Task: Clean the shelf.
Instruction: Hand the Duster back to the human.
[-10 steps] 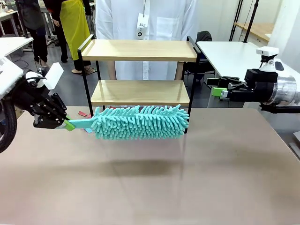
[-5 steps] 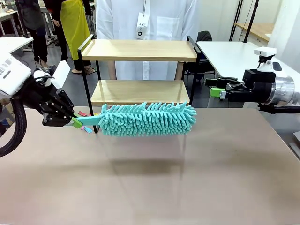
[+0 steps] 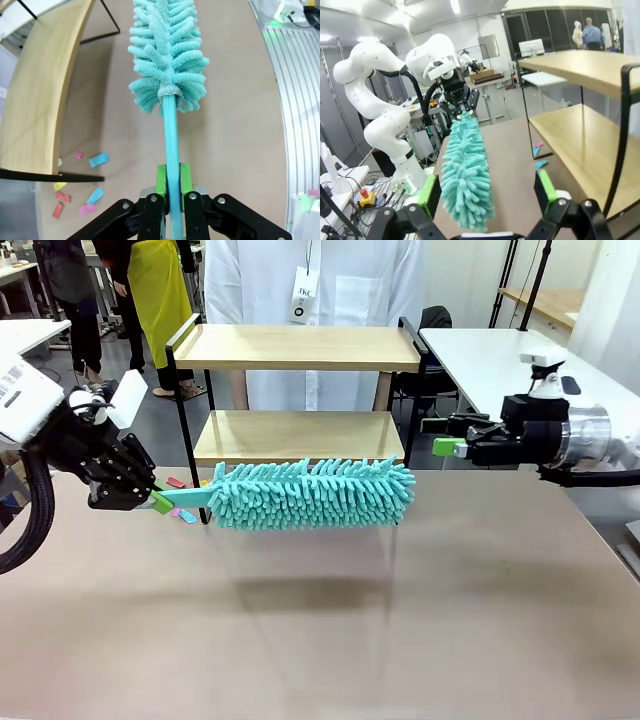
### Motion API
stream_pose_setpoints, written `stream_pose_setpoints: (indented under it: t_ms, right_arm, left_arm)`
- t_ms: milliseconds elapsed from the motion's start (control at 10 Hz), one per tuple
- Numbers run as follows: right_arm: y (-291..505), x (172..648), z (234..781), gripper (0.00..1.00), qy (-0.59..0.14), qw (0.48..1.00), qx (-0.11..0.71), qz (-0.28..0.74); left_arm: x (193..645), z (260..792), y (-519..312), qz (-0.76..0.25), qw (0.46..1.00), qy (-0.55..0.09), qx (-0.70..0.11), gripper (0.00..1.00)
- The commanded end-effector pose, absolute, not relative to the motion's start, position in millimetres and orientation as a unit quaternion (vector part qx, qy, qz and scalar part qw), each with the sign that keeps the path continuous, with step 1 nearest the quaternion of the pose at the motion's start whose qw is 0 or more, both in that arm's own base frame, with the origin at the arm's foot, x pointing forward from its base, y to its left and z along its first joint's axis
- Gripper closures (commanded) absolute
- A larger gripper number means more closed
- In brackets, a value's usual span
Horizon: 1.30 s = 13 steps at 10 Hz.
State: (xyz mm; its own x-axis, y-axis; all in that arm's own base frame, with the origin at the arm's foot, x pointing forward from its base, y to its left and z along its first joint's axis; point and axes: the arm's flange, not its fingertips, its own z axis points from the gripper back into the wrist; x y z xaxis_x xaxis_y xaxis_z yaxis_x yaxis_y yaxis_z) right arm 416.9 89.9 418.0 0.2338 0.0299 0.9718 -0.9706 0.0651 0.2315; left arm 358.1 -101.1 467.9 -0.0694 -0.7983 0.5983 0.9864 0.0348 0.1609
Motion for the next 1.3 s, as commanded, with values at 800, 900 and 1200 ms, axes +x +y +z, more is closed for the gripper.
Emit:
stream_pose_setpoints:
  t_ms: [800, 900, 1200]
  right_arm:
    - [154.8, 418.0, 365.0, 0.0, -0.376, 0.583, 0.558, 0.455]
    - [161.4, 417.4, 362.1, 0.0, -0.382, 0.579, 0.56, 0.453]
    - [181.7, 419.3, 353.2, 0.0, -0.379, 0.571, 0.566, 0.457]
  left_arm:
    - [358.2, 468.3, -101.9, -0.671, 0.663, -0.285, -0.171, 0.87]
    - [358.2, 468.3, -101.9, -0.671, 0.663, -0.285, -0.171, 0.87]
    - [358.2, 468.3, -101.9, -0.671, 0.663, -0.285, -0.171, 0.87]
